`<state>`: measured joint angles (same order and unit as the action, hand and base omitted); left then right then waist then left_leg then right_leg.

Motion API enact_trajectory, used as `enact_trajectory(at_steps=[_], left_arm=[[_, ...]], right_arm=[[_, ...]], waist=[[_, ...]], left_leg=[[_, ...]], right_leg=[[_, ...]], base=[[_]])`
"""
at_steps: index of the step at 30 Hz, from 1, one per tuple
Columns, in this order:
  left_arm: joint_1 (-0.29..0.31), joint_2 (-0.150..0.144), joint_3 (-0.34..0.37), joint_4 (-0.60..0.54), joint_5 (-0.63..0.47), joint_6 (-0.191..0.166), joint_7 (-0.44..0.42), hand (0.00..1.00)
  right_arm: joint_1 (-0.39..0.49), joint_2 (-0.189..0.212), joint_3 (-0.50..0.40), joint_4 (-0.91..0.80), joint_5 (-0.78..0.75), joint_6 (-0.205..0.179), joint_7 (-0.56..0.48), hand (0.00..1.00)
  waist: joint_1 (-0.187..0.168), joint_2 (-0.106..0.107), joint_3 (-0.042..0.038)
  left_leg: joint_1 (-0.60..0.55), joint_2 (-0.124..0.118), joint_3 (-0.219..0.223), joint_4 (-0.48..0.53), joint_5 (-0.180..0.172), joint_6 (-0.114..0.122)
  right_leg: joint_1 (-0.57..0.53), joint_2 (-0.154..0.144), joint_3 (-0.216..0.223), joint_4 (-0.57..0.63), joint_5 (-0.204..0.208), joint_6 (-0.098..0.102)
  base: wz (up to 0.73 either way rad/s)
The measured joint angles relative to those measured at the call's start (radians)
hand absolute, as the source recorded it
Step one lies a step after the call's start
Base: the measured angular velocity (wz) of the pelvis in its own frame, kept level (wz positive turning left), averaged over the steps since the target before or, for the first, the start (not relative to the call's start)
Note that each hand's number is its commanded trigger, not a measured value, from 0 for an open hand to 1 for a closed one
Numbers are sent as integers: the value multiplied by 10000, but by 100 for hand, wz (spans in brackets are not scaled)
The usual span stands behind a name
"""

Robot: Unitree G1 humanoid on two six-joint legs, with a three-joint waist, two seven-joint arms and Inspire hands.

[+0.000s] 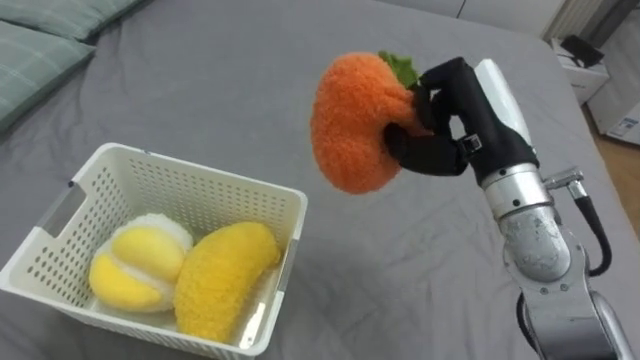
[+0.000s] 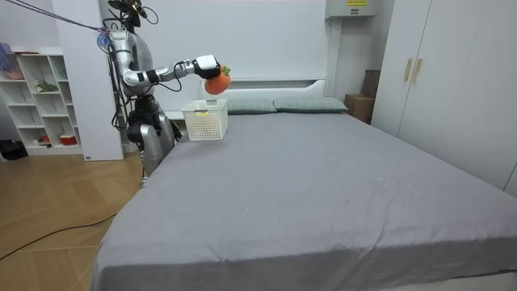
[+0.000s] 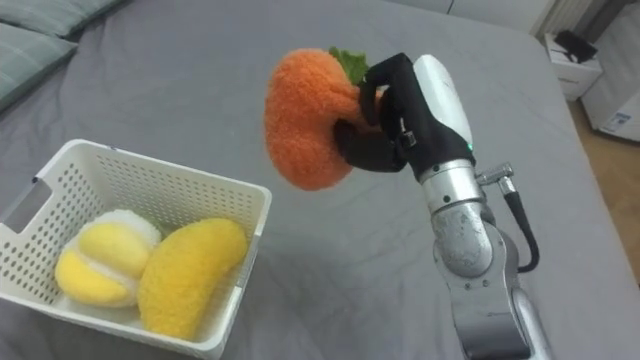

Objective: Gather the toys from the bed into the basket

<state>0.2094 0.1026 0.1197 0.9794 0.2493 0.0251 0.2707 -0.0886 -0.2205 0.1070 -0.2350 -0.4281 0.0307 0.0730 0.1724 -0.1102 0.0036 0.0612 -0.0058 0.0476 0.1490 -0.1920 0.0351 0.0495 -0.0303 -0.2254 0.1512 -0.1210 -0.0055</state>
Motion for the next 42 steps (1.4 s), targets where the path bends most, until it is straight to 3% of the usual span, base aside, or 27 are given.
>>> enact_trajectory(at_steps=[11,16,20,23,27,34,37,38,39,40,41,42], left_arm=[[-309,58,-268,240,-26,-23,-31,0],[-519,46,-273,215,3,-22,-275,0],[-817,75,-675,221,-7,-22,-449,0],[-868,162,-910,222,-20,-23,-476,0],[-960,356,-1267,216,-25,-18,-683,0],[-1013,448,-1443,216,-211,-11,-796,0],[-1018,446,-1450,197,-212,-11,-827,0],[-1021,450,-1450,190,-209,-11,-823,0],[-1028,448,-1454,175,-209,-11,-815,0],[-1033,448,-1461,159,-209,-11,-809,0],[-1033,446,-1474,122,-209,-10,-781,0],[-1044,445,-1475,117,-211,-10,-761,0]], right_arm=[[-593,348,1720,-208,-125,85,606,100],[-950,581,2417,-201,-248,148,1101,100],[-1449,710,3206,-10,-253,151,1363,100],[-1540,875,3667,247,-230,151,1560,100],[-1548,1003,4113,723,-115,341,1584,100],[-1638,993,4618,1546,-35,357,1592,100],[-1637,964,4629,1823,-46,369,1594,95],[-1637,962,4629,1866,-65,370,1582,91],[-1637,955,4629,1885,-67,370,1564,72],[-1637,951,4629,1885,-67,370,1554,67],[-1637,956,4631,1886,-78,371,1536,44],[-1637,958,4633,1898,-89,371,1509,0]], waist=[[670,-1,-13],[1023,-40,16],[1376,-84,64],[1466,-189,126],[1662,-198,134],[1643,-192,141],[1644,-156,166],[1638,-152,168],[1627,-153,168],[1629,-153,167],[1640,-154,167],[1638,-154,167]], left_leg=[[-20,67,-127,-5,1,-2],[-58,69,-237,-21,1,-3],[-64,46,-286,-36,2,-4],[-127,-9,-439,-26,3,-2],[-162,-53,-537,-7,15,21],[-187,-63,-540,-28,15,22],[-235,-65,-579,-31,14,22],[-263,-65,-586,-37,14,21],[-312,-66,-605,-32,13,21],[-337,-67,-611,-29,13,21],[-382,-69,-611,-22,14,21],[-419,-70,-613,5,14,21]], right_leg=[[23,8,-132,0,2,-3],[21,13,-248,-7,2,-2],[22,11,-286,-13,1,-1],[24,-7,-485,-18,-1,1],[22,-45,-524,-44,-2,4],[25,-37,-519,-133,-2,5],[19,-37,-524,-153,-3,5],[-3,-36,-527,-156,-3,5],[-28,-36,-533,-161,-3,6],[-49,-36,-533,-159,-3,6],[-94,-37,-538,-157,-3,5],[-131,-39,-551,-156,-3,5]], base=[[3],[6],[4],[13],[6],[0],[4],[4],[3],[0],[0],[0]])
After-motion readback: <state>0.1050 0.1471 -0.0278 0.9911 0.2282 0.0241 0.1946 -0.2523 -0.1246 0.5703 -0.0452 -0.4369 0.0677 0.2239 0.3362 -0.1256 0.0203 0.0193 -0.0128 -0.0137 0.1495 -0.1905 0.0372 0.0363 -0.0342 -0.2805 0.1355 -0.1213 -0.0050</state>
